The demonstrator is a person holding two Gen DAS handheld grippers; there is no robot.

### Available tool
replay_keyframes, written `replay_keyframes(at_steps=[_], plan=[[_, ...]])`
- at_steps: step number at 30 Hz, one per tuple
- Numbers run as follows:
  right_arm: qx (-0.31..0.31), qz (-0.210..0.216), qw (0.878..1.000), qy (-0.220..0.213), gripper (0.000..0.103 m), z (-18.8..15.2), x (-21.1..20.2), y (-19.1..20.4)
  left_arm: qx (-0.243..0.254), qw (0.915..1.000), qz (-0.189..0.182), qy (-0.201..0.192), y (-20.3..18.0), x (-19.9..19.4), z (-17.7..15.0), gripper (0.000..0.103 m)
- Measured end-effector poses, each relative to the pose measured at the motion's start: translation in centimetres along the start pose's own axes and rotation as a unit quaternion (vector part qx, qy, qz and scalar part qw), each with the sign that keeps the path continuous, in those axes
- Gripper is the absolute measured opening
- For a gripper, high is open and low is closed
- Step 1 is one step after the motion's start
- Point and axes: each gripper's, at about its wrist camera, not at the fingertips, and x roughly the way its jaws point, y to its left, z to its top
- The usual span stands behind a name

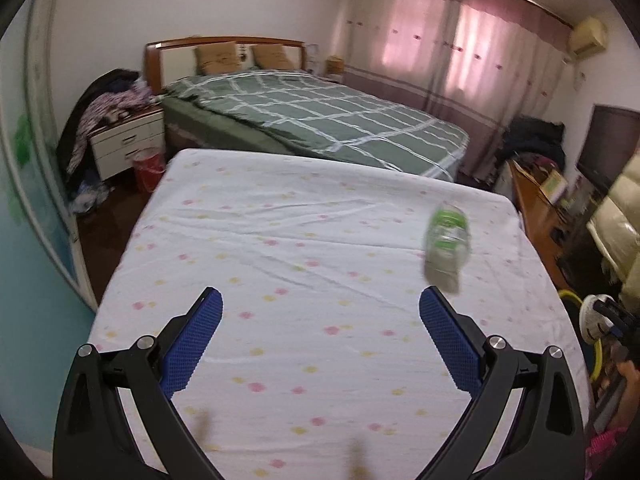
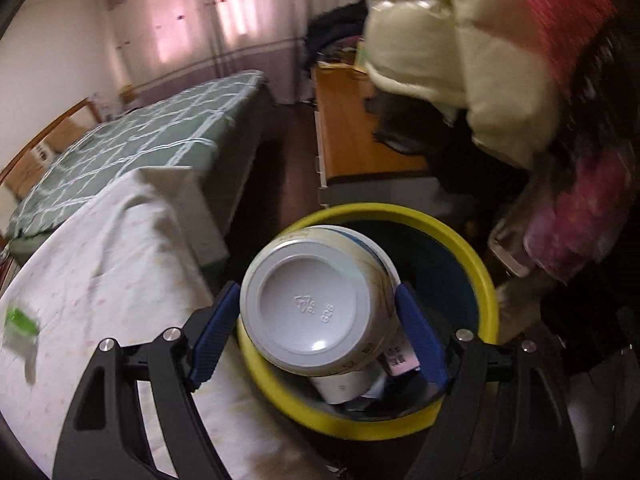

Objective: Collect trash
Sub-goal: 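Carry the yogurt bottle with the right tool into the bin and open, then move the left tool to the green-lidded clear jar and close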

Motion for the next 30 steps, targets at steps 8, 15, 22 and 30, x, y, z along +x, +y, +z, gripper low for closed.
replay_keyframes(at_steps=[8,15,22,30], plan=[[0.002,0.025,1.0,-0.017,0.083,-1.3,-1.1,0.2,0.061,0.9979,-0.016,0.015,-5.2,1.6,0.7,0.097],[-0.031,0.053,0.997,-0.054,0.083,-3.5,-4.3,1.7,0.089,0.9949,-0.023,0.043,-8.7,5.1,2.0,0.097],[-0.02,0.072,0.996,-0.038,0.083,-3.1,-3.7,1.3,0.123,0.9898,-0.04,0.06,-13.0,8.7,3.3,0.097],[-0.029,0.079,0.996,-0.039,0.083,-3.1,-3.7,1.6,0.114,0.9874,-0.038,0.103,-15.0,14.6,5.1,0.079]])
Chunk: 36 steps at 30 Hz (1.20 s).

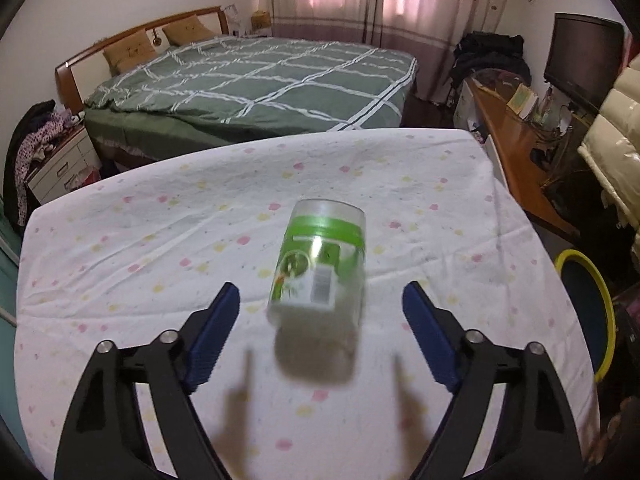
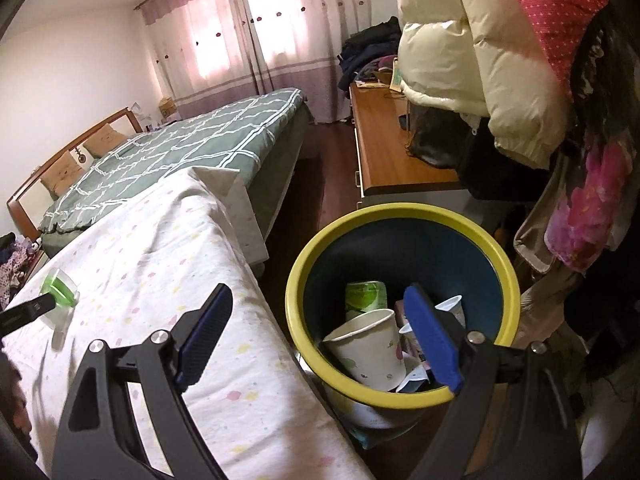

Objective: Collect trash
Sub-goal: 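Move the left tool to the green-lidded clear jar and close, then carry the jar with the left tool into the bin and open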

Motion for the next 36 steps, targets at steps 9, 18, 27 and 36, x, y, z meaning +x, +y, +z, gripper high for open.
replay_keyframes(at_steps=[9,18,27,36], plan=[[0.004,0.008,1.0,0.01,0.083,0.1,0.5,-0.1,-0.001,0.9997,-0.002,0.025,-0.1,3.3,1.1,0.057],[0.004,0.016,1.0,0.003,0.083,0.1,0.3,-0.3,0.0,0.9997,-0.014,0.021,-0.7,3.2,0.9,0.051],[-0.027,0.007,1.0,-0.015,0.083,0.1,-1.5,-1.7,0.034,0.9979,-0.055,-0.004,-5.7,0.0,0.5,0.05],[-0.023,-0.014,0.999,-0.029,0.083,-0.3,-4.8,-7.2,0.093,0.9872,-0.129,-0.012,-15.8,-2.4,-0.1,0.05]])
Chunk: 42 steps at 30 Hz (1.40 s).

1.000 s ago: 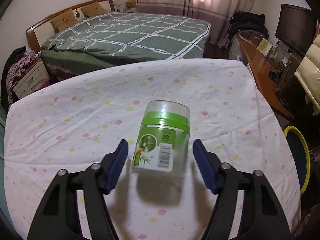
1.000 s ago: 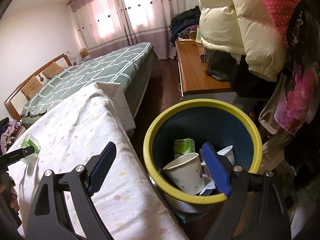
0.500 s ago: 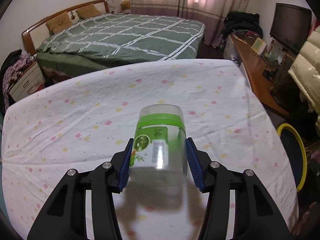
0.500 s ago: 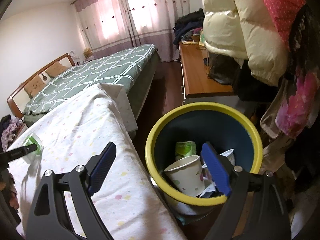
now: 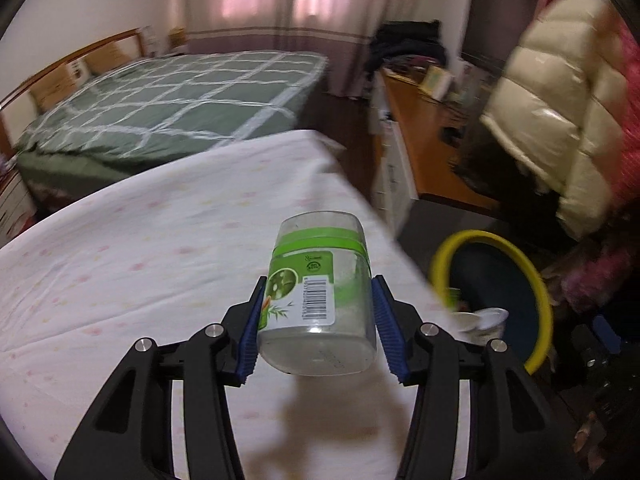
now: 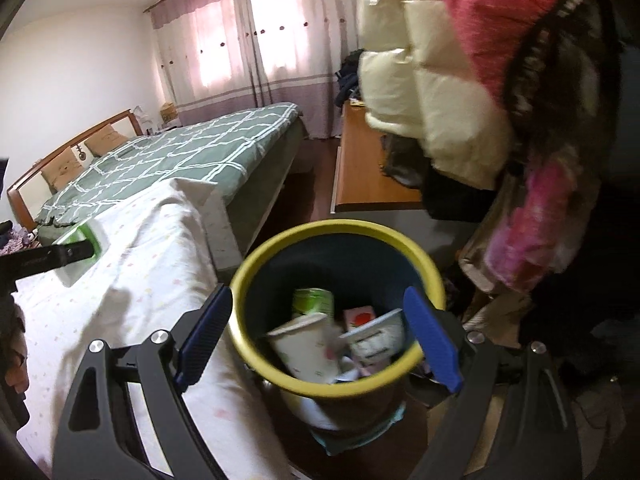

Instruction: Collect trash

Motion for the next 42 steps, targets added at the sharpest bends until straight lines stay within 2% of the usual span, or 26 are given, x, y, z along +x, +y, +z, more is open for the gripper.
replay_keyframes(at_steps=[6,11,16,21,22,23,24,29,35,36,39,42], plan=[[0.029,-0.014,0.999,0.004,0.083,-1.0,-1.0,-4.2,0.052,0.9972,-0.046,0.027,-9.0,2.7,0.2,0.05],[0.049,-0.026,0.998,0.006,0.083,-1.5,-1.2,-7.1,0.091,0.9913,-0.07,0.066,-15.8,6.1,-0.2,0.05],[0.062,-0.031,0.998,0.007,0.083,-2.0,-1.5,-8.8,0.116,0.9861,-0.073,0.093,-20.1,9.0,-0.5,0.05],[0.067,-0.034,0.997,0.008,0.083,-1.9,-1.7,-9.3,0.129,0.9833,-0.066,0.111,-22.5,10.8,-0.8,0.051],[0.068,-0.036,0.997,0.008,0.083,-1.9,-1.8,-9.3,0.13,0.9834,-0.061,0.111,-22.5,10.9,-0.8,0.061],[0.069,-0.037,0.997,0.008,0.083,-2.0,-1.9,-9.4,0.128,0.9851,-0.054,0.102,-22.5,10.6,-0.8,0.081],[0.07,-0.037,0.997,0.009,0.083,-2.1,-2.0,-9.4,0.126,0.9865,-0.05,0.092,-22.3,10.2,-0.7,0.085],[0.063,-0.032,0.997,0.016,0.083,-2.4,-2.2,-8.9,0.113,0.9921,-0.037,0.039,-19.3,4.8,-0.8,0.094],[0.028,0.006,0.999,0.023,0.083,-2.2,-2.6,-5.9,0.065,0.9958,-0.036,-0.054,-11.5,-6.7,-3.6,0.098],[0.016,0.021,0.999,0.022,0.083,-2.1,-2.8,-4.8,0.055,0.9959,-0.026,-0.067,-10.2,-8.3,-4.2,0.098],[-0.015,0.054,0.998,0.012,0.083,-1.3,-3.9,-2.2,0.021,0.9934,0.036,-0.106,-5.7,-13.4,-6.9,0.098],[-0.044,0.091,0.995,-0.001,0.086,-0.4,-5.3,0.5,-0.015,0.9847,0.117,-0.128,-1.5,-17.8,-10.2,0.098]])
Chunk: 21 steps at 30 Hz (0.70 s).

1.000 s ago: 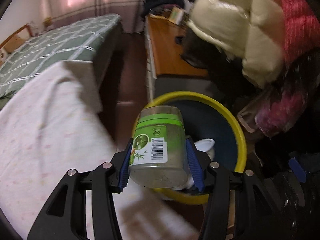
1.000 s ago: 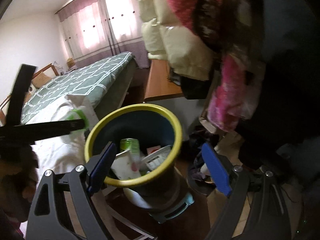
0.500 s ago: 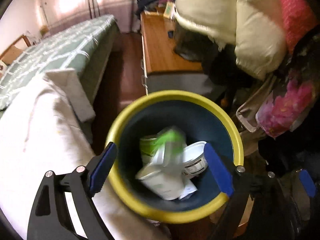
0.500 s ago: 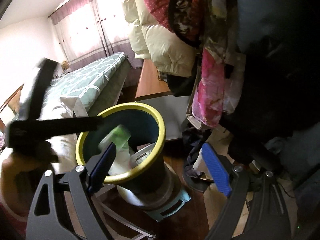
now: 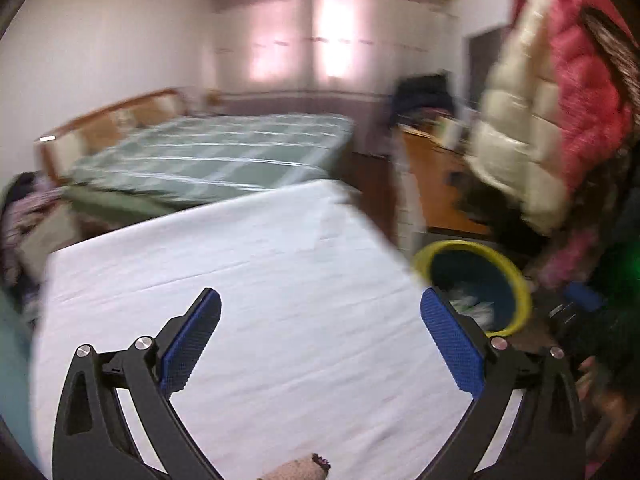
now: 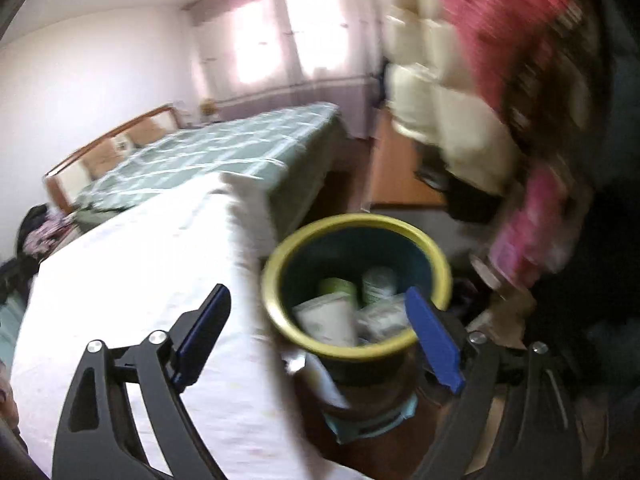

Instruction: Collect trash

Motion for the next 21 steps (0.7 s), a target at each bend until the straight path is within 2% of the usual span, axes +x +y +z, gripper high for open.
replay_keyframes(at_steps=[2,5,8,12,21], plan=[[-0.021,0.017,1.0,-0.012,0.088,0.6,-0.8,1.9,-0.028,0.998,0.056,-0.013,3.4,-2.7,-1.7,0.098],[-0.044,0.042,0.998,-0.024,0.089,1.0,-2.2,4.3,-0.056,0.9931,0.103,-0.01,7.0,-5.5,-3.5,0.098],[-0.061,0.047,0.997,-0.032,0.089,0.7,-3.6,5.7,-0.089,0.9895,0.114,-0.008,10.1,-8.1,-5.0,0.098],[-0.073,0.05,0.995,-0.035,0.09,0.1,-5.2,6.5,-0.109,0.9866,0.121,-0.018,12.1,-10.9,-6.8,0.098],[-0.082,0.062,0.994,-0.044,0.091,-0.6,-7.4,7.3,-0.124,0.9841,0.121,-0.039,11.8,-15.0,-9.0,0.098]])
